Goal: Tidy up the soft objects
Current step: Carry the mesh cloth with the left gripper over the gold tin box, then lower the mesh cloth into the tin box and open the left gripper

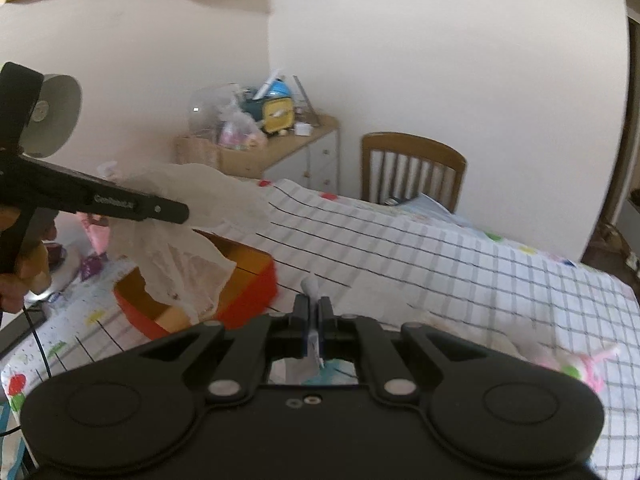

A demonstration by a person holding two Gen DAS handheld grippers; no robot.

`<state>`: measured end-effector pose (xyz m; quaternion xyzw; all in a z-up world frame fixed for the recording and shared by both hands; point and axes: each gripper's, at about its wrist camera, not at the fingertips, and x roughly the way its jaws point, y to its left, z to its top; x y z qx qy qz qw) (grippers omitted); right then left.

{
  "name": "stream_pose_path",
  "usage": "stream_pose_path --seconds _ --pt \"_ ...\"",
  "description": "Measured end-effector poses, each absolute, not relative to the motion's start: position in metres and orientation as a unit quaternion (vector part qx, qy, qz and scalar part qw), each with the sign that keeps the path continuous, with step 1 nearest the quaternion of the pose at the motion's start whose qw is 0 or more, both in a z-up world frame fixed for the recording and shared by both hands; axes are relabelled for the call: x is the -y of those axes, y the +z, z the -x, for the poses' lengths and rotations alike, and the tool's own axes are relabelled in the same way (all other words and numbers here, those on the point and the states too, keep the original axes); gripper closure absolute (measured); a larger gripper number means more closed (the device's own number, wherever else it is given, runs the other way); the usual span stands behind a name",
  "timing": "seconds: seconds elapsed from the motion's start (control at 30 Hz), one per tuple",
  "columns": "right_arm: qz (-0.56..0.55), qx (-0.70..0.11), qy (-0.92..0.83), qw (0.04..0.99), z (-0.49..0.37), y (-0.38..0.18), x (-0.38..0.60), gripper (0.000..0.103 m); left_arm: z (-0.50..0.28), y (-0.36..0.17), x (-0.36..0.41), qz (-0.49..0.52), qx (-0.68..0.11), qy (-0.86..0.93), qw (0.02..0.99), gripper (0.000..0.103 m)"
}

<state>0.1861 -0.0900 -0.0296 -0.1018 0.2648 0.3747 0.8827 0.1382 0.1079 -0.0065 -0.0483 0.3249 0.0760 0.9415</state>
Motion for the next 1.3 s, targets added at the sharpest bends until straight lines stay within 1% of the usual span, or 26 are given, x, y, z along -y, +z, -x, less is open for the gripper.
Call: stream_pose_path --seconds 0.33,0.53,0.93,1.3 --pt "0.123 -0.263 0.403 0.868 -0.193 -0.037 0.013 0.1 -0.143 -0.029 -0.163 0.046 -0.345 0.096 0.932 0.097" --pt "0.124 -0.283 0.414 0.856 -0.199 -0.052 -0.025 0.1 -0.152 -0.051 -0.183 0.045 -0.361 0.085 0.928 0.097" --pt "0.148 -0.326 0.409 0.839 -0.219 -0.096 -0.075 0.1 -0.184 -0.101 -0.199 0.024 -0.407 0.061 0.911 0.097" --pt "0.174 -0.359 0.399 0.826 -0.226 -0.123 -0.092 0.1 -0.201 -0.128 -0.205 0.029 -0.441 0.036 0.896 0.097"
